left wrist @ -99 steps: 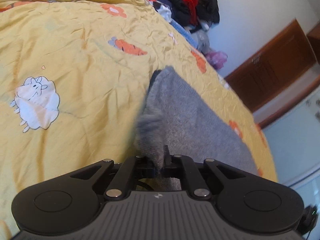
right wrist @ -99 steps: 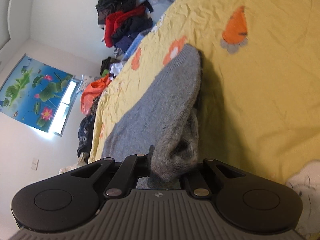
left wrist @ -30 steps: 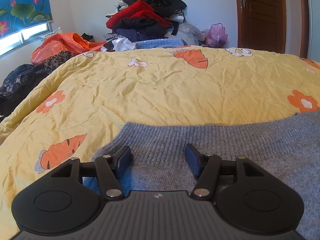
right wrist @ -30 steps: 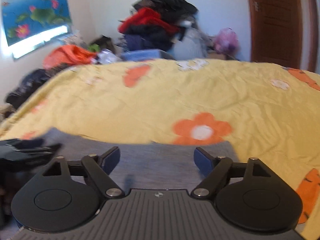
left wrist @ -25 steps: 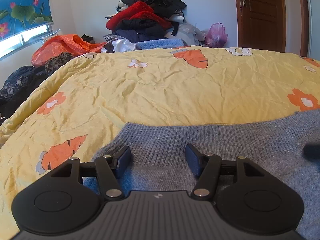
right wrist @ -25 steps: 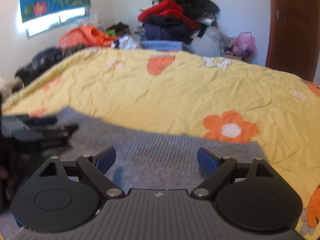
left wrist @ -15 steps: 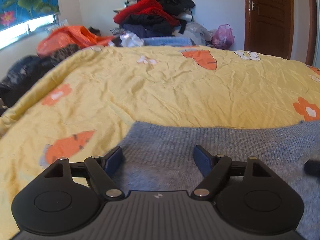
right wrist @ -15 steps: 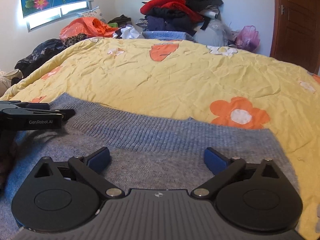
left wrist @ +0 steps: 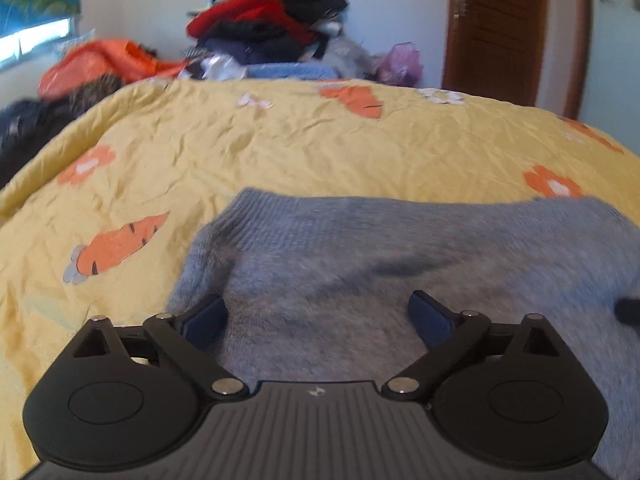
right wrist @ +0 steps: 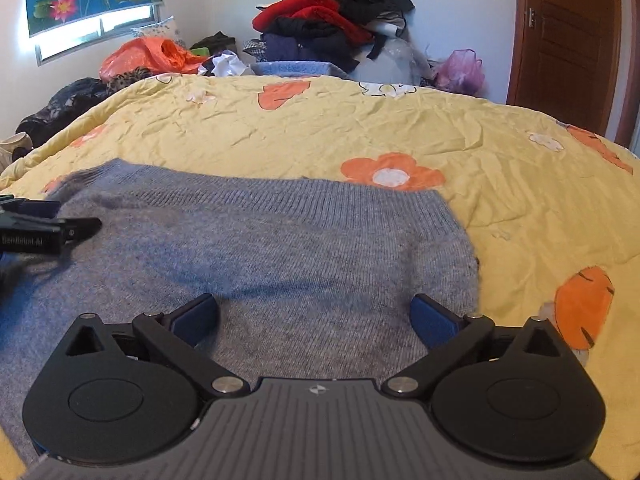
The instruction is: Fold small clothes
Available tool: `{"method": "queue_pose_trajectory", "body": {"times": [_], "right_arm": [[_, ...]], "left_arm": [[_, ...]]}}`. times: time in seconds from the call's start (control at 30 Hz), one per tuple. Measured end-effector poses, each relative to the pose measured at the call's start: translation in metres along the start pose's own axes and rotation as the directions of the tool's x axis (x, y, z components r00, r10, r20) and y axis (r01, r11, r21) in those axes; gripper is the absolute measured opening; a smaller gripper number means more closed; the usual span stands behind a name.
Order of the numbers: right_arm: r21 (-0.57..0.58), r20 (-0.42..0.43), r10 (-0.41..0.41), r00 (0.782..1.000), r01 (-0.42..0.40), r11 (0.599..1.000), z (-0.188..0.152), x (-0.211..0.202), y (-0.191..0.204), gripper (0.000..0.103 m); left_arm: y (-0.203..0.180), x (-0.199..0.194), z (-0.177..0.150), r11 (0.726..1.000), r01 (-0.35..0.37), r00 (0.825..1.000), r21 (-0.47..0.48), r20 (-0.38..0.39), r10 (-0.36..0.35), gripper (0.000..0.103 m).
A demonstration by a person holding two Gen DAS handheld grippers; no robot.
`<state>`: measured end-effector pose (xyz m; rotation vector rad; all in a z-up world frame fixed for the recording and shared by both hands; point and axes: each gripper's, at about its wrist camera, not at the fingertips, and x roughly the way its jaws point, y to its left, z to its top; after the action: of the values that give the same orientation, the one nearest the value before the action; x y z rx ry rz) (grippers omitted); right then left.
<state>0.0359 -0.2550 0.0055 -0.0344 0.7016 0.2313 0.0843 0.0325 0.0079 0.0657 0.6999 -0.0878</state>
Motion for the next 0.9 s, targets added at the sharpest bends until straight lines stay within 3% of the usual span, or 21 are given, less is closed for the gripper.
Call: {"method": "queue_pose_trajectory", "body": {"times": [0.13,0.27,0.33,0.4,0.47,0.67,0.73,0.83,0.9], "right_arm": [[0.011,0.01,-0.02,1.0,0.02,1.0,0.003,-0.014,0.007,0.098],[0.072,0.078,0.073,0.994,-0.079,0.994,-0.01,-0.055,0.006,0.101],[0.048,0.024,0.083,0.996,-0.084,0.995,-0.019,-0.056,0.009,0.102],[-0.003,-0.04,0.05,0.998,-0.05,0.999,-0.03,-0.048,0.013,0.102],[-0.105,-0.014,0.034,0.999,-0.036,0.994,-0.041,-0.049,0.022,0.103],[-0.09,-0.039,0.029,0.999,-0.032,0.995,-0.032,-0.048,0.023,0.103],[-0.064,-0.027,0.018,0.999,-0.02,0.998,-0.031,-0.06,0.026,0.095],[-0.05,0.017,0.085,0.996,-0.084,0.995,-0.037,-0.086,0.031,0.099],[-0.079,-0.01,0.093,0.996,-0.093,0.992,-0.045,-0.092,0.038,0.099]], "left_arm": [[-0.014,-0.02,-0.005,0.994,-0.073,0.997,0.081,0.045,0.07,0.1],[-0.018,-0.065,-0.03,0.993,-0.013,0.996,0.117,0.094,0.002,0.098],[-0.018,-0.073,-0.041,0.991,0.02,0.997,0.13,0.066,-0.029,0.098],[-0.014,-0.071,-0.049,0.993,0.033,0.998,0.111,0.045,-0.038,0.099],[-0.002,-0.064,-0.051,0.996,0.077,0.997,0.039,0.028,-0.078,0.099],[-0.007,-0.059,-0.045,0.998,0.04,0.999,0.047,0.017,-0.041,0.102],[-0.008,-0.077,-0.047,0.999,0.023,0.999,0.047,0.041,-0.025,0.1],[-0.005,-0.106,-0.064,0.996,0.09,0.995,0.01,0.053,-0.09,0.1],[-0.003,-0.115,-0.077,0.992,0.129,0.991,-0.007,0.022,-0.129,0.1]]}}
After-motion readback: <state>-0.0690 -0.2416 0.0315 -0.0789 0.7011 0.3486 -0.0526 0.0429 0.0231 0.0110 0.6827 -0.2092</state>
